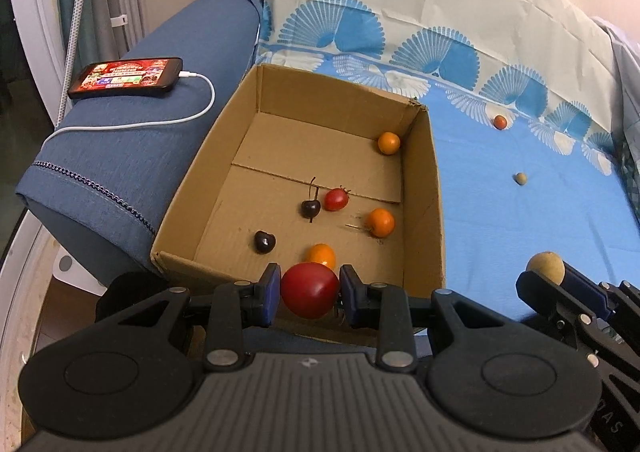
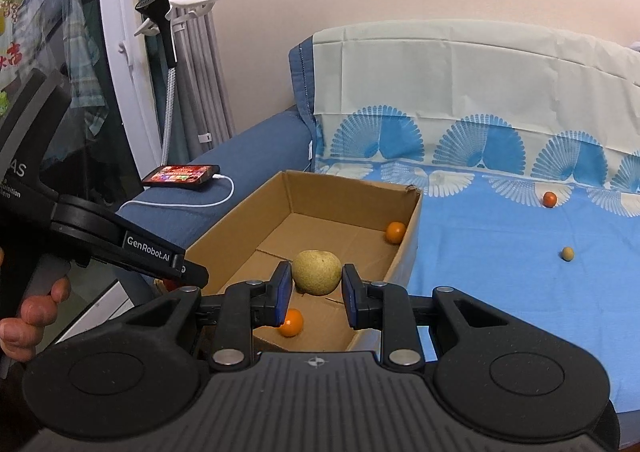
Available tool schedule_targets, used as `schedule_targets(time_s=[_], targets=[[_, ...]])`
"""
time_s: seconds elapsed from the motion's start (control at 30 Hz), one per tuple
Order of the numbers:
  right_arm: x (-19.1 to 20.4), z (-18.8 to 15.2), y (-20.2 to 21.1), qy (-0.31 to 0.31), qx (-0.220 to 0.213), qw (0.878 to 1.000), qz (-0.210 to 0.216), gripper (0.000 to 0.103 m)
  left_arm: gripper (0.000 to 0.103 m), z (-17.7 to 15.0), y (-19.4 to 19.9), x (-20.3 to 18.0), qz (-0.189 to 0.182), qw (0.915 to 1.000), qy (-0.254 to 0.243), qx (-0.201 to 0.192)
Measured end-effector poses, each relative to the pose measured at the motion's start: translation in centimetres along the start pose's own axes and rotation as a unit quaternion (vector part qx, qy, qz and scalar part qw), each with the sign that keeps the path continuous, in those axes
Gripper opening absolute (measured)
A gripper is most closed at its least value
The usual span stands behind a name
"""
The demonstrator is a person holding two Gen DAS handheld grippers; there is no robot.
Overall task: Organize fruits
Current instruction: 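Carry the tomato and the pear over the cardboard box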
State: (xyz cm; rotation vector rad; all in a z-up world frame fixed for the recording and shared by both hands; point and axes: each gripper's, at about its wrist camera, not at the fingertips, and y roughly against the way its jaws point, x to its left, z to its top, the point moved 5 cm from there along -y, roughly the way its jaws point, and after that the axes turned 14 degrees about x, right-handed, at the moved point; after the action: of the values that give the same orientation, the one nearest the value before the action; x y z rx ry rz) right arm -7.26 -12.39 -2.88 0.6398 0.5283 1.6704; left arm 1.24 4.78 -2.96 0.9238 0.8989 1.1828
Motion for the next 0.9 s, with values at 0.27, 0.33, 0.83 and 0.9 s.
schedule_targets(time_s=[0.27, 0.33, 0.83, 0.9], targets=[[-0.4, -0.1, -0.9, -0.001, 0.013, 1.000, -0.006, 0.028, 0.035, 0.5, -1.2, 0.7, 0.000, 0.9999, 0.009, 0.011], [-0.4, 0.1, -1.2, 0.001, 0.016, 1.000, -0.007, 0.028, 0.035, 0.6, -1.4, 0.8, -0.003, 0.9998, 0.012, 0.013], [-0.1, 0.8, -3.4, 0.012, 0.039, 0.999, -0.015, 0.028, 0.035, 1.8, -3.0, 1.4, -0.005, 0.9995, 0.017, 0.024], [-0.1, 1.1, -3.9, 0.015, 0.038, 0.999, -0.020, 0.028, 0.035, 2.2, -3.3, 1.6, -0.005, 0.9994, 0.018, 0.028]])
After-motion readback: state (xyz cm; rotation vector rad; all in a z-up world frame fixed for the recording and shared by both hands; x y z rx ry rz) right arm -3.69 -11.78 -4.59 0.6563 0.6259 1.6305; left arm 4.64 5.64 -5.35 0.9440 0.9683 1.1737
